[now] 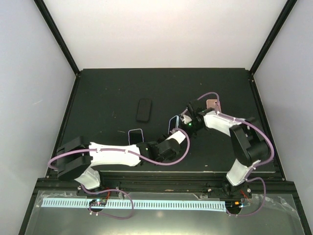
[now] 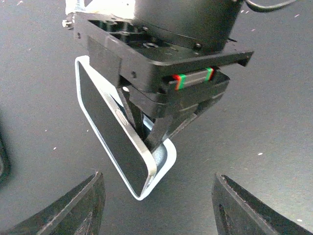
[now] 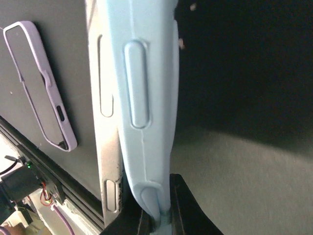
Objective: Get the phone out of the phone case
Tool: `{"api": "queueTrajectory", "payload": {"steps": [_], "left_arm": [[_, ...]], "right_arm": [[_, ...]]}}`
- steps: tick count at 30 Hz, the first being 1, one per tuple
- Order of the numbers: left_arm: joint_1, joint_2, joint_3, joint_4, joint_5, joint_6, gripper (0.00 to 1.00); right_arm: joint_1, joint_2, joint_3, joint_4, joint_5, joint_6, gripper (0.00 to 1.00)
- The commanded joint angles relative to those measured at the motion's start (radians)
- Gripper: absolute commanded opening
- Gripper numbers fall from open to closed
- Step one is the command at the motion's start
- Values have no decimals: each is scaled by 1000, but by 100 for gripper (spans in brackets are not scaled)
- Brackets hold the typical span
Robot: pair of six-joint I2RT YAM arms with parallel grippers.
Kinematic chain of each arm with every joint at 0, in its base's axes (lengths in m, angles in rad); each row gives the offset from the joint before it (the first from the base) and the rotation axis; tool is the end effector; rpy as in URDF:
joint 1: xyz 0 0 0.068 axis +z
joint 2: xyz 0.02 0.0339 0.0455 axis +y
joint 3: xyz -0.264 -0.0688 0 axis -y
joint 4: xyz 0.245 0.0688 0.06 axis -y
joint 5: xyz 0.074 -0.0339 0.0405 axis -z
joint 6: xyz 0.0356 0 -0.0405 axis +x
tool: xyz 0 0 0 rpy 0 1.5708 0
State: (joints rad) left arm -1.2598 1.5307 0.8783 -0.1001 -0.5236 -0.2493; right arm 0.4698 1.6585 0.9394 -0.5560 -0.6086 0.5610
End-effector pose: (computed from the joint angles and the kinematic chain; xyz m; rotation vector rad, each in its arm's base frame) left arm 0.1140 -0.2964 0.2046 0.8406 2.0474 -0.2238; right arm 0.2557 0.1526 0.1615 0.0033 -2.9237 -1.0124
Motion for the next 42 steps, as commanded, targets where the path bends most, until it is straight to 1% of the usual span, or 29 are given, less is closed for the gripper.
{"api": "queueTrajectory", "payload": {"steps": [1,5,9,18,24,28,34,36,38,40,42], "left_arm": [[7,32,12,32,-77,-5,61],[20,30,-26,52,-135,-53,58],[39,45,-63,114,-111,-47,60],[84,97,-57,137,-67,-45,62],[92,141,-25,149,-52,-29,66],[99,171,-5,155,-42,-12,66],[135,180,-14,137,-62,-33,63],[144,185,-16,123,-80,-35,61],[145,201,5,67,-144,-45,58],[145,231,50,-32,-253,-63,57],[145,253,72,-93,-324,-69,57]], "right_arm": [[3,94,117,-64,-64,-105,1],[5,86,108,-49,-80,-88,1],[4,108,97,-50,-79,-93,1],[4,108,94,-46,-80,-91,1],[4,105,89,-40,-89,-86,1],[3,101,86,-39,-94,-85,1],[3,89,73,-27,-98,-82,1],[3,89,73,-30,-101,-83,1],[3,87,70,-29,-108,-85,1],[3,79,60,-23,-120,-82,1],[3,72,54,-21,-132,-82,1]]}}
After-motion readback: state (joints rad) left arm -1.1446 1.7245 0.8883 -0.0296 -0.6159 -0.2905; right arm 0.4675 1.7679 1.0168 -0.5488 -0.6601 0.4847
